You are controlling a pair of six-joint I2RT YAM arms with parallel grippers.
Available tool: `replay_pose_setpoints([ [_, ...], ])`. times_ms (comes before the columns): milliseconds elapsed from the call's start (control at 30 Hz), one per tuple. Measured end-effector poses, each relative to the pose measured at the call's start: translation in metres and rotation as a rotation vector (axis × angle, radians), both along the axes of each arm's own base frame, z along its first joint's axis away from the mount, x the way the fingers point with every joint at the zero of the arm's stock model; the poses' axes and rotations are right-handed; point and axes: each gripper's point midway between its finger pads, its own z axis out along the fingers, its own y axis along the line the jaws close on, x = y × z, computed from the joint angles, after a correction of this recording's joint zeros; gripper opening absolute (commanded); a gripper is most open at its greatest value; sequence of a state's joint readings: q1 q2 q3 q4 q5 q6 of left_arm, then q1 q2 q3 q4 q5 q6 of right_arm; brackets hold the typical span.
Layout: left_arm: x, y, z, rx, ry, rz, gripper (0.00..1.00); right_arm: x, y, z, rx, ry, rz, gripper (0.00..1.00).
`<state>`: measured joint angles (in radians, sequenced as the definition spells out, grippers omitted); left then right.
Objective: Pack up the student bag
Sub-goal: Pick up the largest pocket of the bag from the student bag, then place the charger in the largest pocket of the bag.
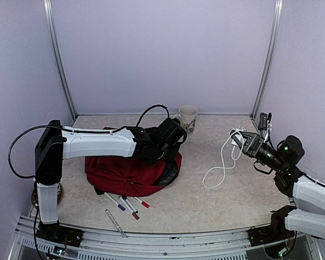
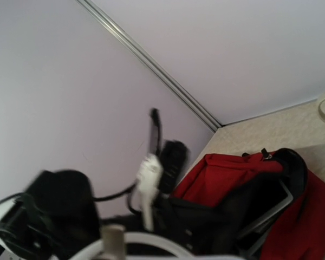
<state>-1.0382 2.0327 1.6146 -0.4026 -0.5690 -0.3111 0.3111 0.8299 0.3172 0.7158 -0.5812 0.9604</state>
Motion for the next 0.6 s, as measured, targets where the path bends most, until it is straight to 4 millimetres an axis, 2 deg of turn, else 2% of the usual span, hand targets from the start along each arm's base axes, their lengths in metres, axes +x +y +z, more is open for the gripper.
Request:
replay_pose_setpoints([
  [133, -0.004, 0.015, 0.031, -0.038, -0.024, -0.007, 0.0, 0.009, 0.004, -0.008, -0.013, 0.04, 0.007, 0.0],
  [267, -0.009, 0.033, 0.093, -0.124, -0.099, 0.0, 0.0, 0.034, 0.023, 0.003, -0.026, 0.055, 0.027, 0.0],
  [367, -0.012, 0.047, 0.133, -0.174, -0.16, 0.019, 0.0, 0.051, 0.058, 0.02, -0.016, 0.022, 0.071, 0.0],
  [433, -0.013, 0.053, 0.146, -0.191, -0.18, 0.026, 0.0, 0.063, 0.086, 0.022, -0.005, 0.016, 0.105, 0.0],
  [500, -0.014, 0.055, 0.15, -0.195, -0.184, 0.028, 0.0, 0.078, 0.119, 0.016, 0.009, 0.032, 0.138, 0.0],
  [600, -0.014, 0.056, 0.147, -0.182, -0.178, 0.023, 0.0, 0.105, 0.17, -0.014, 0.021, 0.093, 0.177, 0.0],
])
